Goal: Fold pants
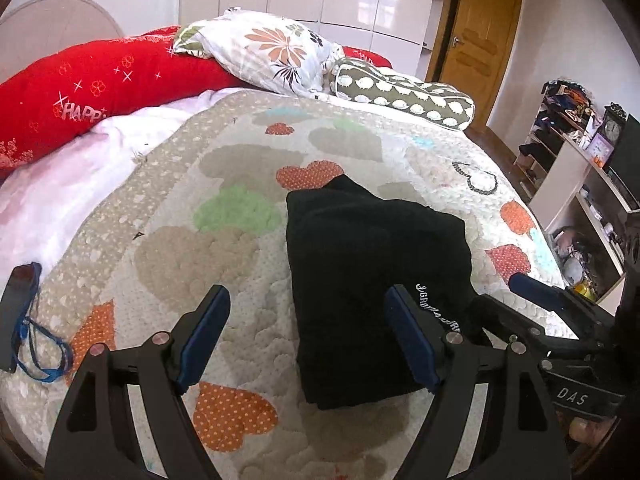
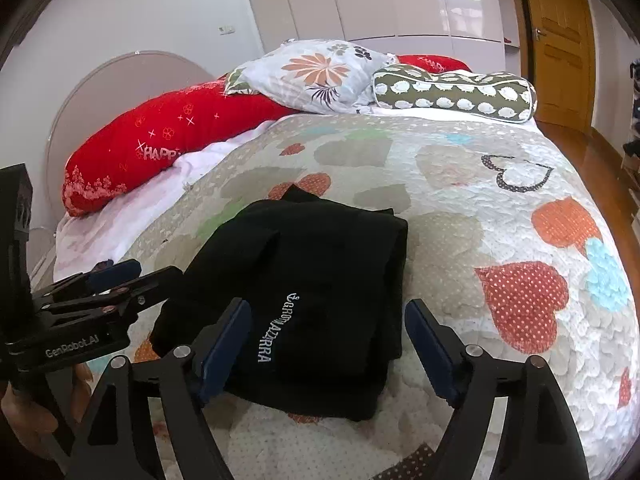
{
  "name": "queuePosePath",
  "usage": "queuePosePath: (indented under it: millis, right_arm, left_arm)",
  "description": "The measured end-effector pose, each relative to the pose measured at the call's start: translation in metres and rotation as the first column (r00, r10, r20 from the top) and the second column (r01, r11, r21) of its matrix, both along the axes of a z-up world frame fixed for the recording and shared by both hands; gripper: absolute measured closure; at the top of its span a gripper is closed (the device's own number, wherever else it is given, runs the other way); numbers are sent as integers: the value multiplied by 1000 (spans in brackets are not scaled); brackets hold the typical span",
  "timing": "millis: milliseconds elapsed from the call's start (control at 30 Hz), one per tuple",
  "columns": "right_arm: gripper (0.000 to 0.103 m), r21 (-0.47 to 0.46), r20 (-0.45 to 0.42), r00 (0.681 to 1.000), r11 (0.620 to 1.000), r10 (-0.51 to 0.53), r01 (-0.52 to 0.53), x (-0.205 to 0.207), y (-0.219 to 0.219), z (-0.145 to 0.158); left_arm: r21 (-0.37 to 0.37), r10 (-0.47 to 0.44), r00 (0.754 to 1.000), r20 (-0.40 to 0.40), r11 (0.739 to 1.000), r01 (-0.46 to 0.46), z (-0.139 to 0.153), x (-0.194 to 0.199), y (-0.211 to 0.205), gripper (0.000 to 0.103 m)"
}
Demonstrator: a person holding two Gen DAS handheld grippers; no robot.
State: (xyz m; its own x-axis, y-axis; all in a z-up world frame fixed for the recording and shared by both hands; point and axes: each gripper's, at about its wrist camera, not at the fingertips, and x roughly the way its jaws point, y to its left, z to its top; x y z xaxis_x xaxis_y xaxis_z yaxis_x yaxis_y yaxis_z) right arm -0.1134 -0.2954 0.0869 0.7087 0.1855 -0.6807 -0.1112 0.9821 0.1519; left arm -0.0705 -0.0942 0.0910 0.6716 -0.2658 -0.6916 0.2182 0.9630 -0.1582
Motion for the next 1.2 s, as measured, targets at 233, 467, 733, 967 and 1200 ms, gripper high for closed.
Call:
queuePosePath:
  millis: [233, 467, 733, 967, 1200]
  right_arm:
    - [22, 7, -8, 1000, 1000, 1, -1, -8, 0, 0]
    - [21, 12, 4, 1000, 1000, -13, 13, -17, -2, 4]
    - [20, 7, -3, 1000, 1000, -21, 21, -20, 0, 3]
    - [20, 8, -11, 1000, 1000, -14, 15, -22, 1, 3]
    - [20, 7, -14, 1000, 1000, -16, 16, -27, 2, 3]
  left_arm:
    - [18, 1, 1000, 25, 1000, -2, 6, -10, -1, 23]
    - [26, 18, 1000, 17, 999, -19, 6, -17, -1, 22]
    - [47, 17, 999, 29, 999, -19, 10, -23, -5, 22]
    - [46, 12, 1000, 26, 999, -13, 10, -26, -7, 22]
    - [43, 4, 1000, 27, 999, -5, 12, -33, -8, 22]
